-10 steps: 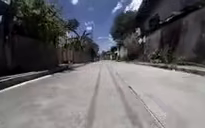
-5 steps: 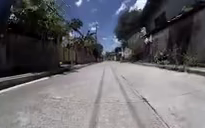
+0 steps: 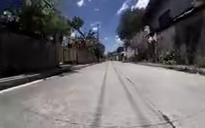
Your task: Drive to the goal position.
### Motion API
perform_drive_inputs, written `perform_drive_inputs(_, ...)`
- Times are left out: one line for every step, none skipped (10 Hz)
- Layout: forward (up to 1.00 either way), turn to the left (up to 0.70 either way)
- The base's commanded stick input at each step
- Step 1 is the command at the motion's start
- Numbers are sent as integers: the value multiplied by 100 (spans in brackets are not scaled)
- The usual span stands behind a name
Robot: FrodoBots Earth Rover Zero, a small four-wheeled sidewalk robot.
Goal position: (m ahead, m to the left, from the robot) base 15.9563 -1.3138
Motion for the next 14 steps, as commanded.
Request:
perform_drive_inputs(100, -40)
perform_drive_inputs(100, -8)
perform_drive_inputs(100, 12)
perform_drive_inputs(100, 7)
perform_drive_inputs(100, 1)
perform_drive_inputs(100, 9)
perform_drive_inputs(100, 0)
perform_drive_inputs(100, 0)
perform_drive_inputs(100, 0)
perform_drive_inputs(100, 0)
perform_drive_inputs(100, 0)
perform_drive_inputs(100, 9)
perform_drive_inputs(100, 6)
perform_drive_inputs(100, 1)
